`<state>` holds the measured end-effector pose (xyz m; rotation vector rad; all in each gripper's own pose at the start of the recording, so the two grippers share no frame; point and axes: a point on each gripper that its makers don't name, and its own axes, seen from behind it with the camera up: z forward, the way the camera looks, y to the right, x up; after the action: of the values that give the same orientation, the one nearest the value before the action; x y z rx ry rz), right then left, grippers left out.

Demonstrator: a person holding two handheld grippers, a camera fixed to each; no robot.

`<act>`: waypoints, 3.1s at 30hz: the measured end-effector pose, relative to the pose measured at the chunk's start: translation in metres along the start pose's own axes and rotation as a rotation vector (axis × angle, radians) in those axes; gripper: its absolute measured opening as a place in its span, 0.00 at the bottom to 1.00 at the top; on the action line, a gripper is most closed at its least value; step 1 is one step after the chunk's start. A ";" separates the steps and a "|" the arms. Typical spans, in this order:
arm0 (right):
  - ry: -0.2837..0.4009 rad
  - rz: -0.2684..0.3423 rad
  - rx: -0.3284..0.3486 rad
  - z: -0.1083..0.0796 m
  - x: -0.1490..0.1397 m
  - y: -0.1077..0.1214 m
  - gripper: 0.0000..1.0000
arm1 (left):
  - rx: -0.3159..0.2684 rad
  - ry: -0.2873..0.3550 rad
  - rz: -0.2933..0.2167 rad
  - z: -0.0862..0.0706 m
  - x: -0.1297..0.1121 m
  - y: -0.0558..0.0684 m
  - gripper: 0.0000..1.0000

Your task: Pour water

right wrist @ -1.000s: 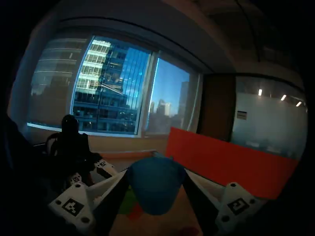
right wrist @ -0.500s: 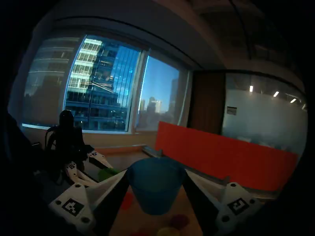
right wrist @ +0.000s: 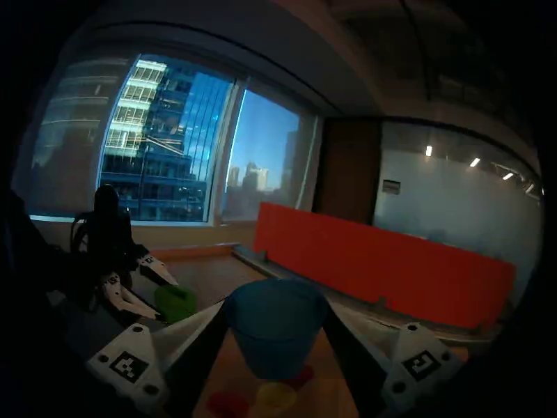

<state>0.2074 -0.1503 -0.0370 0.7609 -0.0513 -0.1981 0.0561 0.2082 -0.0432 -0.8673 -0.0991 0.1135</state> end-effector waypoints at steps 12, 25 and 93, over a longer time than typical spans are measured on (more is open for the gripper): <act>-0.092 -0.004 -0.033 -0.007 -0.052 0.014 0.92 | -0.043 -0.104 0.021 0.014 -0.037 0.009 0.85; -0.171 0.084 -0.023 -0.008 -0.096 0.021 0.92 | -0.066 -0.186 0.021 0.025 -0.063 0.010 0.85; -0.417 0.126 -0.025 -0.015 -0.208 0.027 0.93 | -0.092 -0.488 0.090 0.049 -0.183 0.015 0.87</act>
<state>0.0093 -0.0798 -0.0244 0.6795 -0.4899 -0.2340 -0.1323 0.2287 -0.0306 -0.9220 -0.5253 0.4068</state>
